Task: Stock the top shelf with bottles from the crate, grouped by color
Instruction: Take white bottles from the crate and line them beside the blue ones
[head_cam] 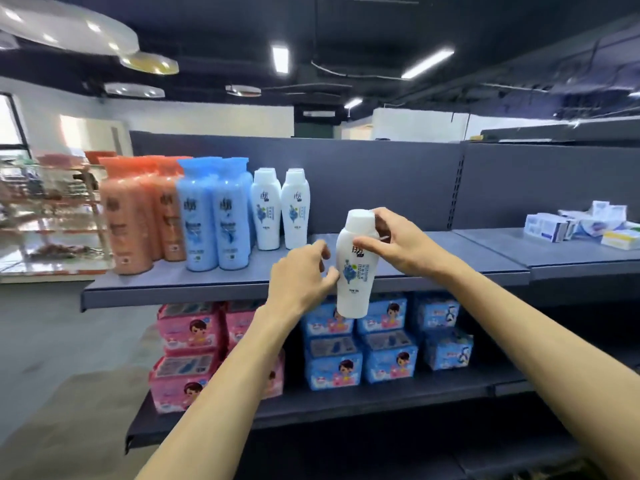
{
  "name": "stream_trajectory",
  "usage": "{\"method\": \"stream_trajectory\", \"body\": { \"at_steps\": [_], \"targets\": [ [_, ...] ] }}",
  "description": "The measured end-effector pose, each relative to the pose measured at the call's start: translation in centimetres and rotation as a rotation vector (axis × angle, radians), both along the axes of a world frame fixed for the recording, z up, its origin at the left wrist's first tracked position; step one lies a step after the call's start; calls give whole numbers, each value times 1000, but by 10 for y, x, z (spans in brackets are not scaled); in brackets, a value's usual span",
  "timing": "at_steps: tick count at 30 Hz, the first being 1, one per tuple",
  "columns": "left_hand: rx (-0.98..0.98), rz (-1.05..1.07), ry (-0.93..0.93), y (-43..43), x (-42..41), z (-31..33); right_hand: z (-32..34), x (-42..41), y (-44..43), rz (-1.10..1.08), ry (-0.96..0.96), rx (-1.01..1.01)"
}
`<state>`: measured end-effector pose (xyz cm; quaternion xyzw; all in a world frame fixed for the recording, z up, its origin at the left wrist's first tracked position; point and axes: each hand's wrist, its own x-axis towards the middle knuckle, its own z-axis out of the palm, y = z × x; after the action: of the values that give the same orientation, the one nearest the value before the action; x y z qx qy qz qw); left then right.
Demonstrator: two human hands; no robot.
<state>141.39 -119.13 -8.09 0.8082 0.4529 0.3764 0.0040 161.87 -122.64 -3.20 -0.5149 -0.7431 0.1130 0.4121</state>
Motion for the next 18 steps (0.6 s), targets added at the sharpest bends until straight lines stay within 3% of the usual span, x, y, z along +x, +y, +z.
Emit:
{"method": "stream_trajectory", "body": {
  "at_steps": [8, 18],
  "targets": [
    [143, 76, -6, 15, -45, 72, 62, -39, 42, 72, -21, 55],
    [148, 171, 1, 45, -92, 87, 69, -78, 101, 42, -107, 17]
  ]
}}
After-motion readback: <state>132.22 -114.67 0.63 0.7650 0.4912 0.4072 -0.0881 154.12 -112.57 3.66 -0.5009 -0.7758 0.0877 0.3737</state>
